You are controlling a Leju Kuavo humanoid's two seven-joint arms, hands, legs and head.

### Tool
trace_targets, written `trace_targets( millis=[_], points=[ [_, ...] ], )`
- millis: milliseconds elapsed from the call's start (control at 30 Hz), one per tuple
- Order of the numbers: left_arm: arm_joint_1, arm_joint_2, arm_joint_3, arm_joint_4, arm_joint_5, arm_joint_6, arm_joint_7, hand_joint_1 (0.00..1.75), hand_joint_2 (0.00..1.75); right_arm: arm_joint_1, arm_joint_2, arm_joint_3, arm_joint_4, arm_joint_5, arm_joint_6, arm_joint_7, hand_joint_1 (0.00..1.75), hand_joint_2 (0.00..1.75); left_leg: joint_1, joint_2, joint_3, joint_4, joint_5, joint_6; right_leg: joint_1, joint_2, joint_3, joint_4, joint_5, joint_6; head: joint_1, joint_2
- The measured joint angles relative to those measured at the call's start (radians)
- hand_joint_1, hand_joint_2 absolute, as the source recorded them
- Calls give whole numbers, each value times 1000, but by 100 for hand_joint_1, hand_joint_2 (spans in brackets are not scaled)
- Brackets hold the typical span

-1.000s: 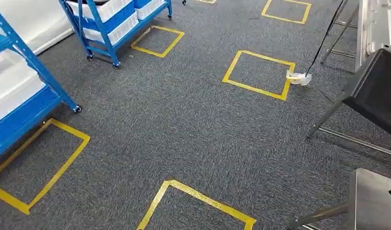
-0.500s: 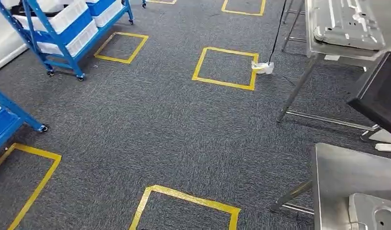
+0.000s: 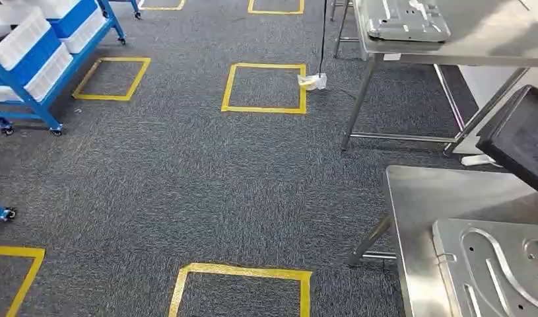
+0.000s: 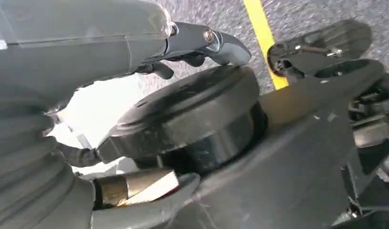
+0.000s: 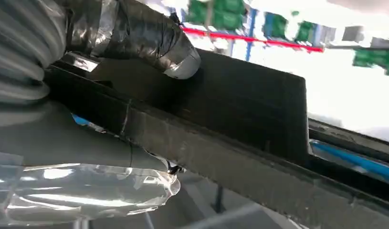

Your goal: Take the parts from the cabinet and place them on the table.

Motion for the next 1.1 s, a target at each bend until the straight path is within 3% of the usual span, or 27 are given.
trace_targets(
  millis=[67, 100, 167, 233, 267, 300, 333, 367, 400, 433, 467, 567, 600, 633, 667, 700, 767, 800, 833, 900, 933, 967, 1033, 1100],
  points=[
    [-5, 0, -7, 0, 6, 1, 1, 0, 175, 9, 6, 0, -3, 3, 2, 3, 175, 175, 1, 19, 11, 5, -5, -5, 4, 21, -5, 3, -3, -10, -4, 0],
    [-7, 0, -9, 0, 9, 1, 1, 0, 175, 8, 8, 0, -3, 4, 3, 3, 175, 175, 7, 16, 11, 9, -13, -11, 3, 30, -4, 1, -2, -19, -4, 0],
    [-9, -1, -10, 0, 10, 1, 1, 0, 175, 11, 8, 0, -11, 7, 3, 4, 175, 175, 14, -62, -18, 79, -65, -18, 3, 44, -4, 0, 0, -28, -5, 0],
    [-10, -2, -10, 0, 11, 1, 1, 0, 175, 11, 11, 0, -17, 8, 4, 4, 175, 175, 13, -86, -99, 250, -144, -16, 10, 63, -5, 0, 0, -34, -5, 0],
    [-13, -2, -10, 0, 13, 1, 1, 0, 175, 12, 14, 0, -17, 11, 7, 4, 175, 175, 12, -86, -133, 317, -161, -12, 15, 73, -5, 0, 0, -36, -4, 0],
    [-14, -2, -10, 0, 17, 1, 0, 0, 175, 13, 18, 0, -18, 16, 9, 5, 175, 175, 10, -87, -147, 337, -152, -6, 19, 84, -4, 0, 0, -37, -5, 0],
    [-15, -2, -10, 0, 18, 2, 0, 0, 175, 14, 22, 1, -19, 23, 12, 6, 175, 175, 7, -89, -139, 312, -120, 2, 21, 97, -2, 0, 0, -37, -4, 0],
    [-16, -3, -12, 0, 19, 7, 1, 0, 175, 16, 27, 3, -23, 33, 15, 10, 175, 175, 3, -93, -114, 250, -74, 10, 22, 110, 0, 0, 0, -37, -4, 0],
    [-15, -3, -16, 0, 23, 12, 2, 0, 175, 21, 34, 6, -29, 46, 17, 14, 175, 175, -1, -110, -74, 154, -17, 18, 21, 124, 3, 0, 0, -37, -4, 0],
    [-13, -3, -20, 1, 30, 14, 3, 0, 175, 25, 40, 9, -35, 58, 17, 18, 175, 175, -4, -143, -41, 71, 27, 25, 19, 135, 4, 0, 0, -37, -4, 0],
    [-7, -3, -26, 5, 32, 17, 4, 0, 175, 30, 53, 16, -43, 74, 17, 24, 175, 175, -5, -197, -32, 46, 17, 28, 19, 145, 0, -1, 3, -33, -3, 0],
    [-14, -5, -38, 5, 50, 19, 6, 0, 175, 55, 81, 40, -61, 113, 17, 36, 175, 175, -9, -170, -23, 22, 19, 31, 5, 183, -15, -8, 18, -11, -4, 0],
    [-15, -6, -43, 5, 52, 22, 6, 0, 175, 65, 88, 48, -70, 127, 17, 42, 175, 175, -9, -156, -17, 1, 28, 34, 8, 196, -14, -15, 24, -1, -4, 0],
    [-16, -12, -48, 5, 53, 22, 7, 0, 175, 70, 92, 54, -76, 135, 17, 45, 175, 175, 1, -138, -6, -26, 45, 37, 6, 177, -15, -7, 18, -5, -3, 0],
    [-16, -11, -51, 5, 55, 26, 8, 0, 175, 69, 100, 58, -79, 140, 17, 49, 175, 175, -3, -125, 1, -43, 53, 41, 20, 116, -27, 17, -8, -4, -3, 0],
    [-15, -13, -55, 5, 59, 29, 9, 0, 175, 67, 105, 69, -83, 145, 18, 53, 175, 175, -3, -109, -1, -46, 56, 44, 21, 88, -55, 74, -48, -2, -1, 0],
    [-11, -16, -59, 5, 63, 29, 10, 0, 175, 73, 120, 87, -87, 146, 18, 54, 175, 175, -3, -80, -5, -43, 54, 44, 18, 61, -118, 219, -110, 3, 0, 0],
    [-11, -17, -59, 5, 63, 29, 10, 0, 175, 78, 125, 96, -87, 146, 19, 54, 175, 175, -3, -66, -7, -40, 53, 43, 16, 56, -131, 251, -114, 6, 0, 0],
    [-12, -17, -59, 5, 63, 29, 10, 0, 175, 79, 130, 101, -87, 147, 19, 55, 175, 175, -2, -52, -8, -37, 51, 42, 13, 51, -120, 236, -95, 10, 1, 0],
    [-14, -18, -59, 5, 63, 29, 10, 0, 175, 80, 135, 107, -92, 149, 20, 57, 175, 175, 0, -27, -9, -29, 44, 36, 7, 35, -39, 99, -24, 17, 1, 0],
    [-16, -18, -59, 6, 64, 30, 10, 0, 175, 80, 138, 112, -97, 150, 25, 59, 175, 175, -1, -16, -8, -19, 37, 29, 7, -4, 23, -3, 8, 19, 0, 0],
    [-17, -16, -60, 6, 67, 32, 10, 0, 175, 78, 142, 116, -98, 151, 32, 61, 175, 175, -8, -8, -9, -13, 30, 21, 17, -41, 29, -20, -15, 7, 0, 0],
    [-18, -17, -66, 7, 72, 34, 12, 0, 175, 81, 151, 127, -103, 153, 53, 68, 175, 175, -8, 9, -6, -8, 20, 10, 19, -12, 27, -20, -8, -13, 0, 0],
    [-21, -16, -77, 8, 82, 33, 13, 0, 175, 79, 158, 136, -102, 152, 69, 77, 175, 175, -9, 31, 4, -9, 16, 2, 19, 11, 24, -21, -4, -24, 0, 0]
  ],
)
